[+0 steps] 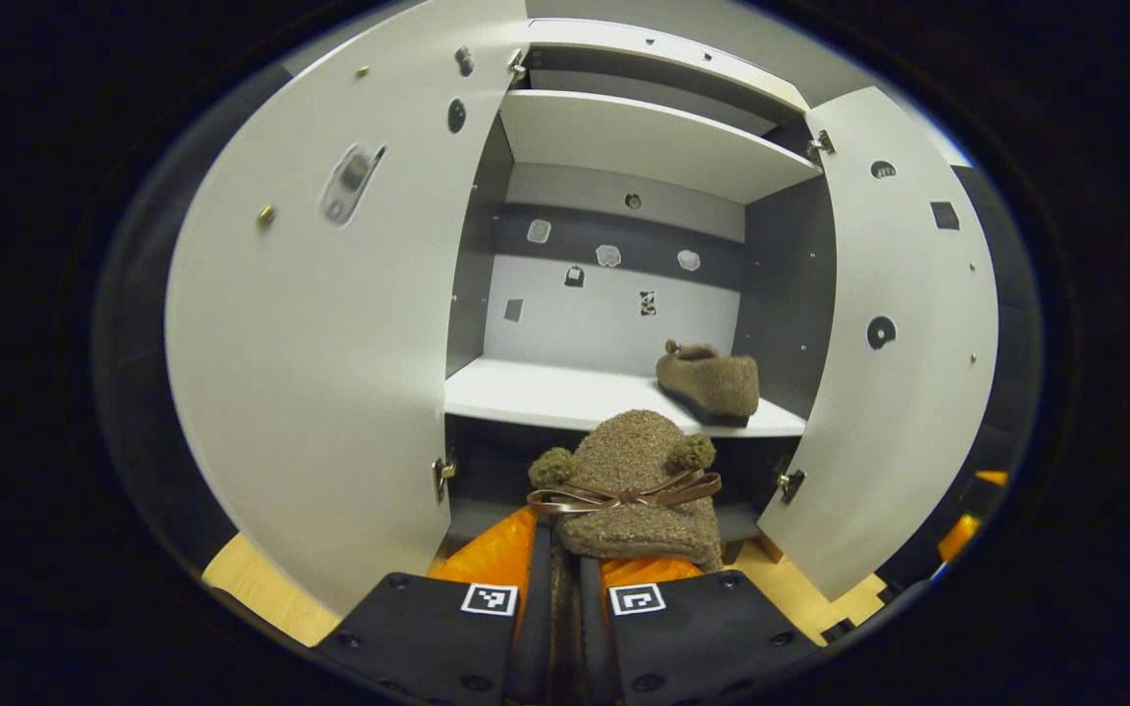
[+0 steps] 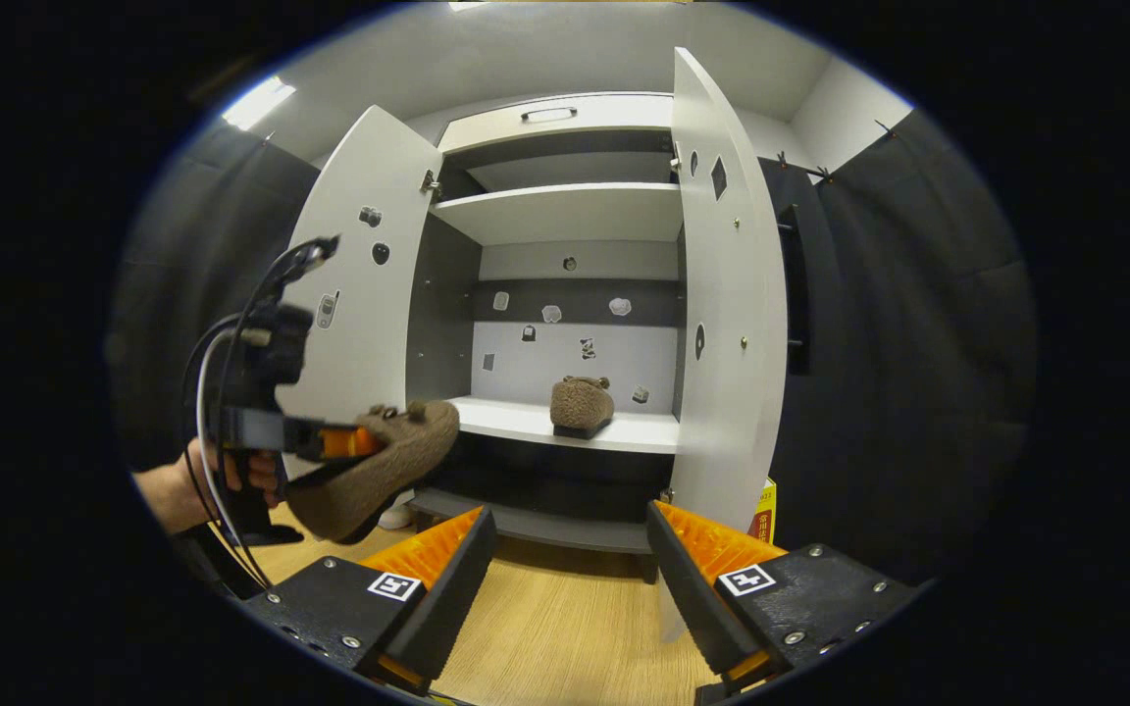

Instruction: Grab one shoe with the right hand and put it into the shoe cabinet, grab the other shoe with the left hand and put it into the shoe cabinet; then close the right door with the right hand and the left door with the left hand.

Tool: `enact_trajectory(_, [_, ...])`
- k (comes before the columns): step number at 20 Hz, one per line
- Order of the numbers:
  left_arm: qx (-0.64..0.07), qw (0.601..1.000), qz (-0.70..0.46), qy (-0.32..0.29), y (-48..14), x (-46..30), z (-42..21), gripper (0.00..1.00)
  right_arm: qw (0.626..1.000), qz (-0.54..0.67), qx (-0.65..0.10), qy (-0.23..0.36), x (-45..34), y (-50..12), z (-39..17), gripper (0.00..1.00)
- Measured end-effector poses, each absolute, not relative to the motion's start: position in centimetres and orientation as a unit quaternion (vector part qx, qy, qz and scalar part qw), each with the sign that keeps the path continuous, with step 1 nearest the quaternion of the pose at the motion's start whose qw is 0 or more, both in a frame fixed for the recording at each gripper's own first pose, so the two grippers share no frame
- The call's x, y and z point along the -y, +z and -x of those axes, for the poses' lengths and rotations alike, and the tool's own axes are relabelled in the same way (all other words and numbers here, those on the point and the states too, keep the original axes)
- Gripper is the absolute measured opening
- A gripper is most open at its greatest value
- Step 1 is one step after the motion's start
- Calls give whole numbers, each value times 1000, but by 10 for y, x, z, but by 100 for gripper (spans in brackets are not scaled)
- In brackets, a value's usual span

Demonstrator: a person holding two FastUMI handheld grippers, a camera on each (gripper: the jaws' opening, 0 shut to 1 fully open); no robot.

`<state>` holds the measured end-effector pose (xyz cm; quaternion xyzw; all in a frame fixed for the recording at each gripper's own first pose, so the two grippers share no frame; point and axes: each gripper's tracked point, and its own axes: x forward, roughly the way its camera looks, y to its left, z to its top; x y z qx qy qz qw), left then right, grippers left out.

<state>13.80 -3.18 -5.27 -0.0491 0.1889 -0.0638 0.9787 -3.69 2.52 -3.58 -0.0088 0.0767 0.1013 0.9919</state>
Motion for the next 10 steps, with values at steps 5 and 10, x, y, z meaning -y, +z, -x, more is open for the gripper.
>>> enact_trajectory(5, [-157, 983, 27, -92, -3, 66, -246, 20, 992, 3, -80, 93, -25, -36, 32, 94])
enact_trajectory(10, [-217, 972, 28, -83, -32, 90, -337, 20, 994, -8, -89, 67, -8, -40, 28, 94])
